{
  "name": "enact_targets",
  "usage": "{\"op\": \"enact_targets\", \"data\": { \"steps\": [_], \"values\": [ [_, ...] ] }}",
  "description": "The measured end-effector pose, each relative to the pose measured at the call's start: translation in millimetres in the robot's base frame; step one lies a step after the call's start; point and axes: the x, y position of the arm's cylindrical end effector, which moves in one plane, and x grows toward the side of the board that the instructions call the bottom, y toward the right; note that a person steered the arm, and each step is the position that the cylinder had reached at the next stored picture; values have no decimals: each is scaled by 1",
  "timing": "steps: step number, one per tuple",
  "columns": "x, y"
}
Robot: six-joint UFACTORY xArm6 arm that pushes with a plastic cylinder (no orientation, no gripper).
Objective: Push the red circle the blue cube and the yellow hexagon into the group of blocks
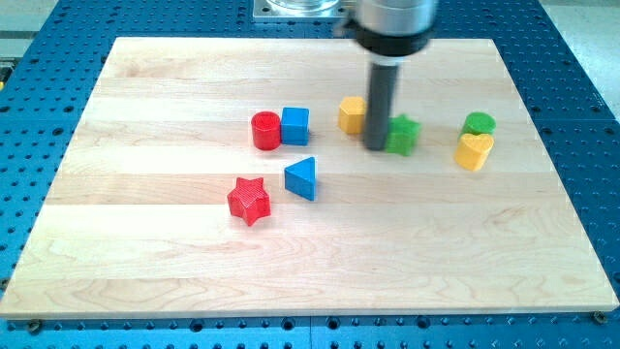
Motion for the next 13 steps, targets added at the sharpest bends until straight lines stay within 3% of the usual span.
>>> {"op": "enact_targets", "data": {
  "steps": [1, 3, 7, 8, 11, 13],
  "values": [
    [0, 3],
    [25, -163],
    [2, -224],
    [-9, -224],
    [-19, -98],
    [-18, -148]
  ]
}}
